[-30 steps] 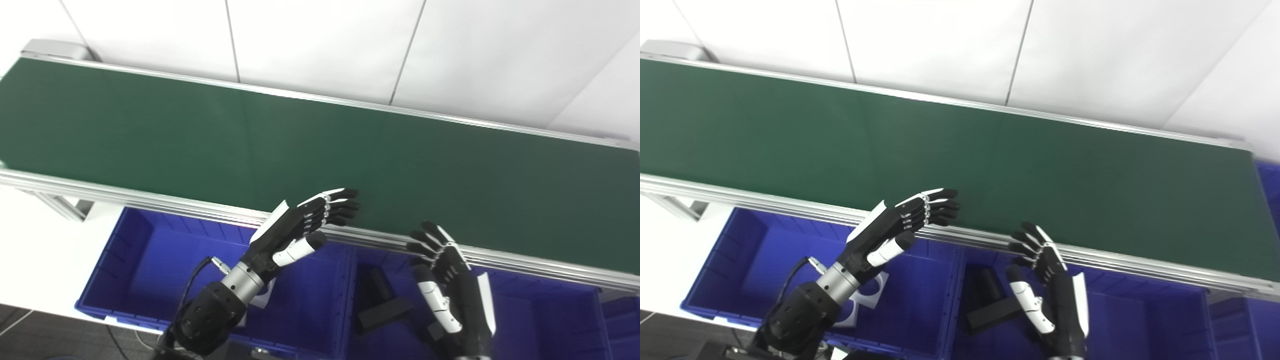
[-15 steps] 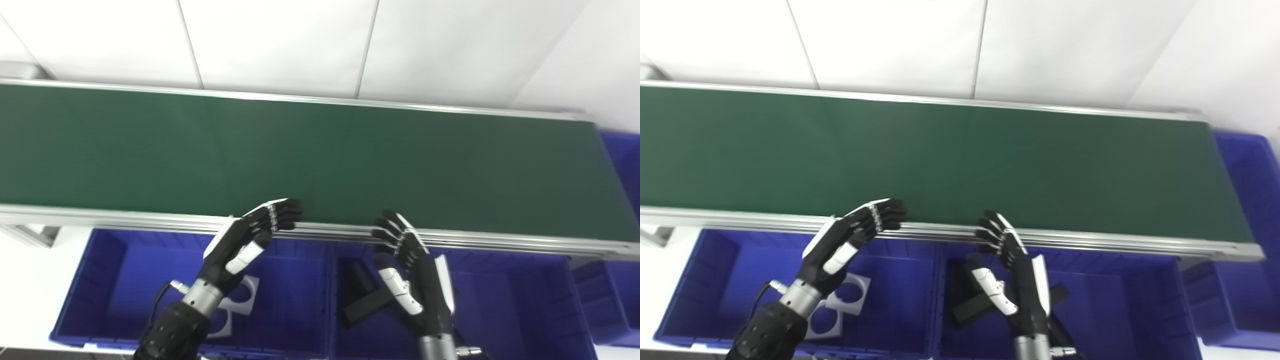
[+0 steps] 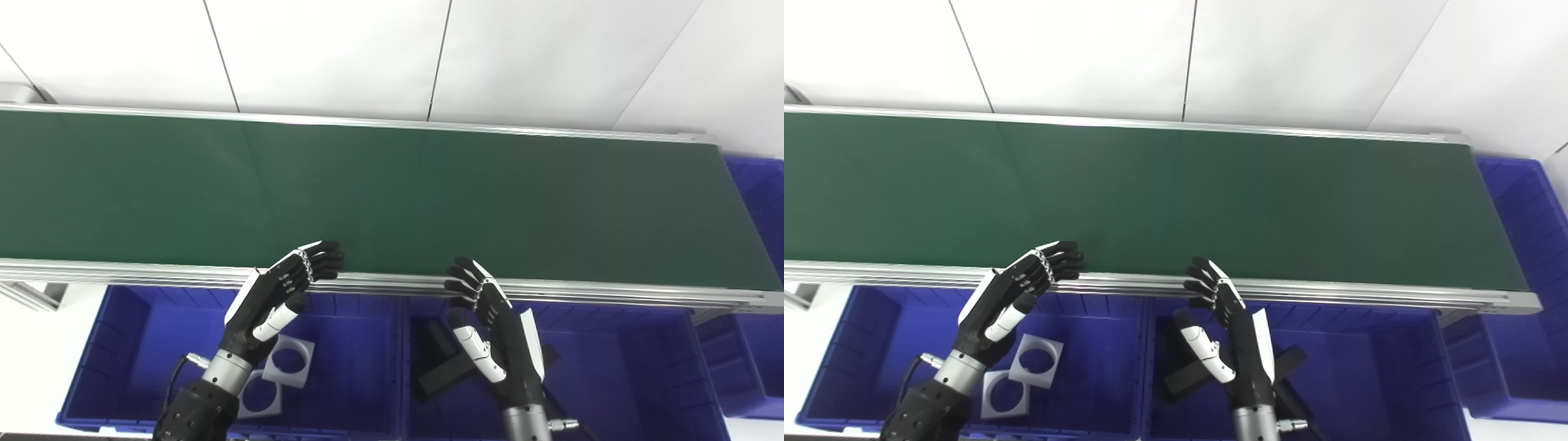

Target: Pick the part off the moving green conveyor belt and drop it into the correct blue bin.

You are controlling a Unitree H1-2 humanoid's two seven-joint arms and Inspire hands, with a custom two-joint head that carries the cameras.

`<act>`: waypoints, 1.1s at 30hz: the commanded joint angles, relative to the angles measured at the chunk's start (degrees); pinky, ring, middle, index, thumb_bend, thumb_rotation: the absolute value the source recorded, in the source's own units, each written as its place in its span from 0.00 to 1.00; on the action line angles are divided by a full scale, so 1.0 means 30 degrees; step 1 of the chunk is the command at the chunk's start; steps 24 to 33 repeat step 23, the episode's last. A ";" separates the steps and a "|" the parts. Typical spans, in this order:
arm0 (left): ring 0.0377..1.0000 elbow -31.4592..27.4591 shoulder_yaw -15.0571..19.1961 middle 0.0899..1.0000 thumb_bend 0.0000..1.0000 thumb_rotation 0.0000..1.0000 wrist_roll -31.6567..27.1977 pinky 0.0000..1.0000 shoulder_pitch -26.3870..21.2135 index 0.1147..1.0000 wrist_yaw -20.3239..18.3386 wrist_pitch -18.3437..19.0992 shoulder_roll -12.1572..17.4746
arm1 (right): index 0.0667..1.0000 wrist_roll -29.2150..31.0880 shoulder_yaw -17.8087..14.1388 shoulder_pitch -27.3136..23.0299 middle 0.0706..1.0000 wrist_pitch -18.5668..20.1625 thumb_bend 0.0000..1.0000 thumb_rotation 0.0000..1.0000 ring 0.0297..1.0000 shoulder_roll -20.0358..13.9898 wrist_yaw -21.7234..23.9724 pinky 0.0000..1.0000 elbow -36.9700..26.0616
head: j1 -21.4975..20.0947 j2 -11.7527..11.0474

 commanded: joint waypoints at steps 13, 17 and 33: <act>0.77 -0.2284 -0.0606 0.78 0.81 0.76 0.0615 0.76 0.0883 0.79 0.0175 -0.0342 -0.0262 | 0.85 -0.0661 0.0142 0.1334 0.80 0.0324 0.59 0.82 0.76 0.0027 0.0037 0.67 -0.2791 | 0.0952 0.0472; 0.79 -0.2737 -0.0766 0.79 0.80 0.76 0.0641 0.77 0.1224 0.80 0.0312 -0.0079 -0.0261 | 0.85 -0.0543 0.0136 0.1572 0.80 0.0322 0.58 0.80 0.75 -0.0123 0.0123 0.67 -0.3005 | 0.1106 0.0513; 0.79 -0.3109 -0.0903 0.79 0.82 0.75 0.0656 0.78 0.1533 0.81 0.0385 0.0143 -0.0216 | 0.85 -0.0234 0.0230 0.1717 0.80 0.0420 0.60 0.76 0.75 -0.0435 0.0467 0.66 -0.3285 | 0.1271 0.0567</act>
